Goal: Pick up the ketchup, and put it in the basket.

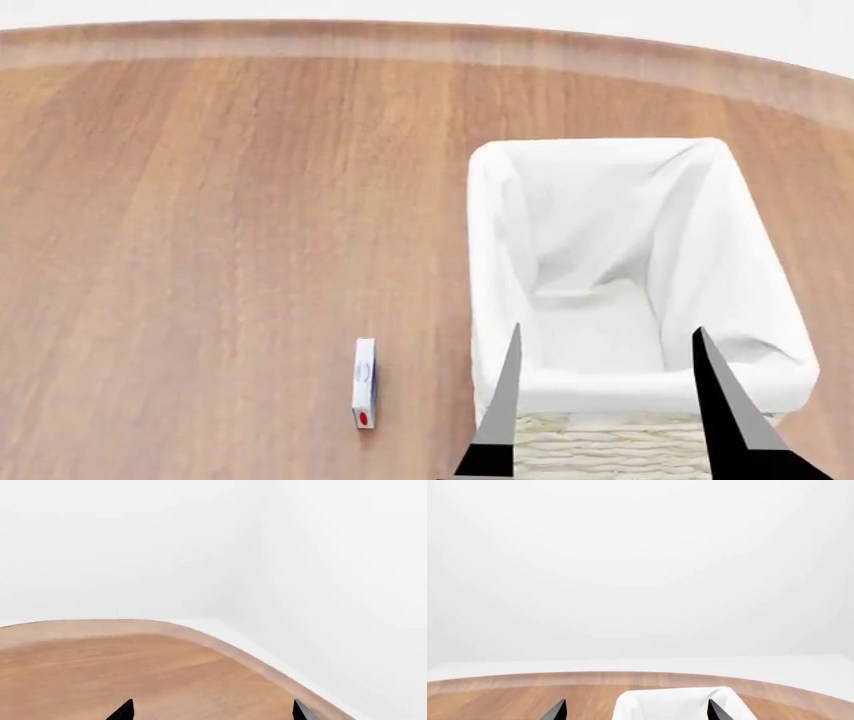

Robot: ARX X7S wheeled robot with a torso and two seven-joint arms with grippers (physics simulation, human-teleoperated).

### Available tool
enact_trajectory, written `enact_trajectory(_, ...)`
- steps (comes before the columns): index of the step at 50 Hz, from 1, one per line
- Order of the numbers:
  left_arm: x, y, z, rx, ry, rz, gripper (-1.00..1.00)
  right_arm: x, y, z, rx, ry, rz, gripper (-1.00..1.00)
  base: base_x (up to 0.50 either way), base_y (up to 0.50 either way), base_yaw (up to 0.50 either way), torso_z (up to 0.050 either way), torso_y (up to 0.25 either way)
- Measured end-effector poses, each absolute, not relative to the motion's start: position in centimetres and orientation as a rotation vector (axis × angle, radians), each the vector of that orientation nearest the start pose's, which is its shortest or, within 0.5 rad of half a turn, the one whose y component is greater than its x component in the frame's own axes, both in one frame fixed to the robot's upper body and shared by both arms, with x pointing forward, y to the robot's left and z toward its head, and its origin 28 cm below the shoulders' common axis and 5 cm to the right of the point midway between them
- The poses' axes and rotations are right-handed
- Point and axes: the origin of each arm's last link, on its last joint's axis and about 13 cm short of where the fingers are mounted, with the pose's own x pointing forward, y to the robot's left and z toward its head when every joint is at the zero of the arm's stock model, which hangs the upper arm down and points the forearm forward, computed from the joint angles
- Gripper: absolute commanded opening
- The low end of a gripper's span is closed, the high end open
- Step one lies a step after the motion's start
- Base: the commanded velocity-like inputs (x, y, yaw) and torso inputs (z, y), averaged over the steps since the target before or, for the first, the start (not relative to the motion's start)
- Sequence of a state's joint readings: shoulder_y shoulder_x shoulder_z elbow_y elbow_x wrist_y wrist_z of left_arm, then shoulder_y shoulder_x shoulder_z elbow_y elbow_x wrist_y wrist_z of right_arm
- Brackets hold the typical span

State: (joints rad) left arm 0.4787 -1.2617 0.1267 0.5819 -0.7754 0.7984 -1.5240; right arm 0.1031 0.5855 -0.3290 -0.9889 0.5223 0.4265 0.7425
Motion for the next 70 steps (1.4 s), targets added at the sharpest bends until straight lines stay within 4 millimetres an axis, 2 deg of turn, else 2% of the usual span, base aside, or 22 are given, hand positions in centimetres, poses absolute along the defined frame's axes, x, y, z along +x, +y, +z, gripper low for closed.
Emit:
enact_trajectory(10, 12.8, 32.2, 17.4, -0.400, -0.365, 0.857, 1.00, 15.0, -9.0, 17.3, 0.039, -0.367, 0.027, 1.00, 0.00, 0.00, 0.00, 0.000, 0.000)
enact_trajectory(25, 12.2, 32.3, 19.0, -0.559, -0.280, 1.001, 1.00, 15.0, -9.1, 17.3, 0.038, -0.366, 0.025, 1.00, 0.00, 0.00, 0.00, 0.000, 0.000)
enact_trajectory(44, 10.9, 33.7, 20.8, -0.645, -0.118, 1.344, 1.00, 15.0, -9.1, 17.3, 0.037, -0.361, 0.023, 1.00, 0.00, 0.00, 0.00, 0.000, 0.000)
enact_trajectory(56, 10.5, 34.4, 19.8, -0.614, 0.016, 1.474, 1.00, 15.0, -9.1, 17.3, 0.035, -0.361, 0.021, 1.00, 0.00, 0.00, 0.00, 0.000, 0.000)
enact_trajectory(70, 11.3, 33.8, 17.8, -0.601, 0.227, 1.481, 1.00, 15.0, -9.1, 17.3, 0.035, -0.361, 0.020, 1.00, 0.00, 0.00, 0.00, 0.000, 0.000)
